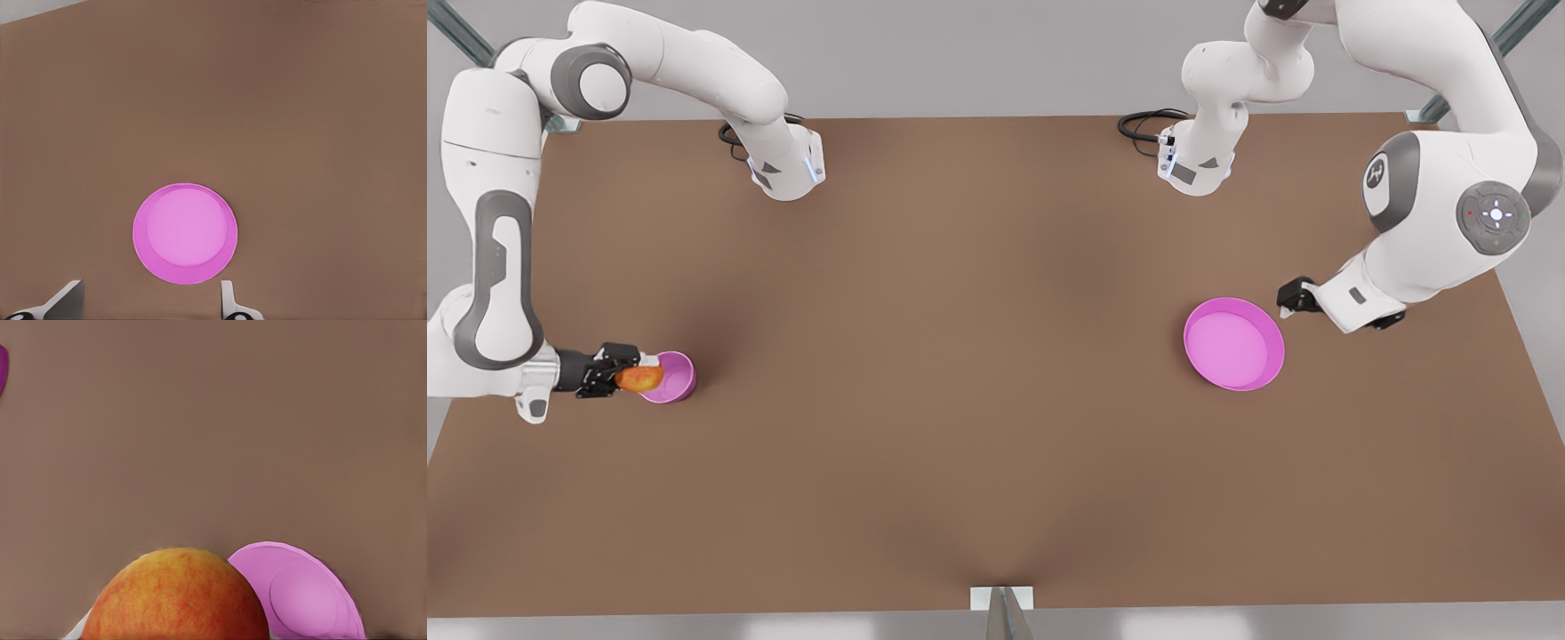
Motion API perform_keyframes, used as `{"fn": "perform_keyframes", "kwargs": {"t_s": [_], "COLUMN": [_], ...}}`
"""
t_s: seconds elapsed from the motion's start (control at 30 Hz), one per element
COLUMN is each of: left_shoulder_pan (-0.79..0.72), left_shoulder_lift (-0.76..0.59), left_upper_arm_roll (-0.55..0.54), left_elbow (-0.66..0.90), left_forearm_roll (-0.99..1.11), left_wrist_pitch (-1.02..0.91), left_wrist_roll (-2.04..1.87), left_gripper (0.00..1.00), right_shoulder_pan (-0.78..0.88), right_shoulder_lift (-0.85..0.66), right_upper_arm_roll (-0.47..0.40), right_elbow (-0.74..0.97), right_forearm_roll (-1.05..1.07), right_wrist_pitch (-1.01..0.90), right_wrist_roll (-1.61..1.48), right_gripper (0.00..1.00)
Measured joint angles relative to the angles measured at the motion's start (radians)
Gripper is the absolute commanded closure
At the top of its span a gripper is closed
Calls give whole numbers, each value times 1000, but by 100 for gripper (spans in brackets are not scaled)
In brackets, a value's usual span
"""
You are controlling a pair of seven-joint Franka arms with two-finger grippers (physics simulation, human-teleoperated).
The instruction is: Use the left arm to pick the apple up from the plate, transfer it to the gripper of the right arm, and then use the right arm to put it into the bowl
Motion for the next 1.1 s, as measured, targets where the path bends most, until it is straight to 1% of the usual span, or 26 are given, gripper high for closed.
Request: {"fn": "perform_keyframes", "kwargs": {"t_s": [0.13,0.2,0.23,0.27,0.3,0.33,0.57,0.67,0.7,0.73,0.77,0.8,0.83,0.87,0.9,0.93,0.97,1.0,1.07,1.1], "left_shoulder_pan": [-2,-2,-2,-2,-2,-2,-2,-2,-2,-2,-2,-1,-1,0,0,0,0,-1,-3,-4], "left_shoulder_lift": [4,10,11,11,11,12,12,12,12,12,12,13,19,22,24,25,26,27,31,34], "left_upper_arm_roll": [0,0,0,0,0,0,0,0,0,0,0,0,0,0,0,0,0,0,0,0], "left_elbow": [0,0,0,0,0,0,0,1,2,3,3,6,17,24,31,37,41,43,52,58], "left_forearm_roll": [0,0,-1,-1,-1,-1,-1,-1,0,0,1,1,1,2,2,2,2,3,3,3], "left_wrist_pitch": [0,0,0,1,0,0,1,1,1,2,4,5,7,9,10,12,13,13,15,16], "left_wrist_roll": [-42,-60,-68,-76,-83,-90,-129,-142,-145,-148,-151,-153,-156,-158,-160,-162,-164,-166,-169,-171], "left_gripper": [0,0,0,0,0,0,0,0,0,0,0,0,0,0,0,0,0,0,0,0], "right_shoulder_pan": [1,6,7,8,9,9,13,28,41,48,53,61,171,357,564,708,785,808,785,781], "right_shoulder_lift": [29,46,53,56,58,60,61,21,-18,-65,-103,-126,-204,-302,-411,-502,-558,-585,-586,-565], "right_upper_arm_roll": [1,1,1,1,1,1,1,18,43,96,166,243,204,29,-185,-317,-379,-389,-346,-338], "right_elbow": [-2,-5,-6,-8,-9,-11,-14,-13,-10,1,27,67,99,113,85,44,18,8,7,38], "right_forearm_roll": [-80,-110,-122,-132,-140,-146,-162,-176,-198,-234,-279,-333,-367,-346,-312,-289,-279,-280,-286,-283], "right_wrist_pitch": [72,105,120,133,144,153,186,182,180,179,177,168,151,131,108,82,53,17,-38,-60], "right_wrist_roll": [-8,-11,-12,-13,-14,-15,-18,-11,-1,12,29,50,77,104,132,168,204,242,320,357], "right_gripper": [33,31,24,15,9,6,6,9,11,12,11,9,5,1,0,0,0,0,0,4]}}
